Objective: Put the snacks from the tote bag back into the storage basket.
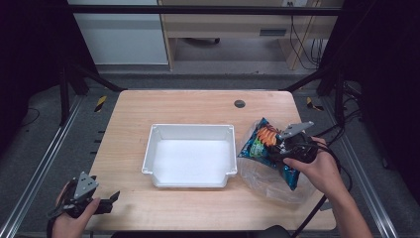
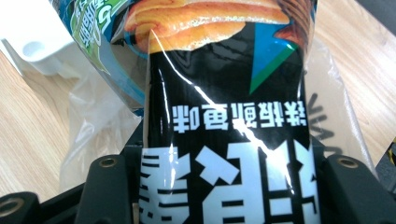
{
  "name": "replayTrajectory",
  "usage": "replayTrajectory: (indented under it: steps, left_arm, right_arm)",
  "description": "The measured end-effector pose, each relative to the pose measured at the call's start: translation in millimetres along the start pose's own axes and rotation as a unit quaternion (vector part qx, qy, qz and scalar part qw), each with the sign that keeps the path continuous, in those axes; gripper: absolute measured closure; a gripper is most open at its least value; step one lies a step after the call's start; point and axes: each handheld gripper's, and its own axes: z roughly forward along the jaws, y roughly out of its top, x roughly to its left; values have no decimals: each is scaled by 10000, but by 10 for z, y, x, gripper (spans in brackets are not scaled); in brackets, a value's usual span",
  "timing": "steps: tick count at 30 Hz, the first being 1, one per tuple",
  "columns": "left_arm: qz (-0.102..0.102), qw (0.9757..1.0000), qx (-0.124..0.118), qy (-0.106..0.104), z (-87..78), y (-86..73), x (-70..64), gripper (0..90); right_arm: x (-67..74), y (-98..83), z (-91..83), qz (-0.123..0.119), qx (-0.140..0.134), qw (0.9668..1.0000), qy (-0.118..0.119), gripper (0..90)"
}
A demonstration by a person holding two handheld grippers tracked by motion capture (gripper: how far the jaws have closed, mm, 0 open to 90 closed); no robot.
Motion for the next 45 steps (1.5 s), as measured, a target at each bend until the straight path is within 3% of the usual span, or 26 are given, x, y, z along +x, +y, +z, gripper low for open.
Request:
replayTrajectory:
  steps: [15,29,45]
  left_arm:
    - [-2,10000,-16,4,-6,0,8,43]
    - [-6,10000,-21,10,-11,-1,17,43]
    - [4,10000,-19,15,-13,-1,18,44]
  right_arm:
    - [30,80,-145,-11,-299,9995,-91,425]
    - [55,221,-229,-118,-395,9991,-108,427]
    - [176,512,-252,-493,-454,9977,-29,428]
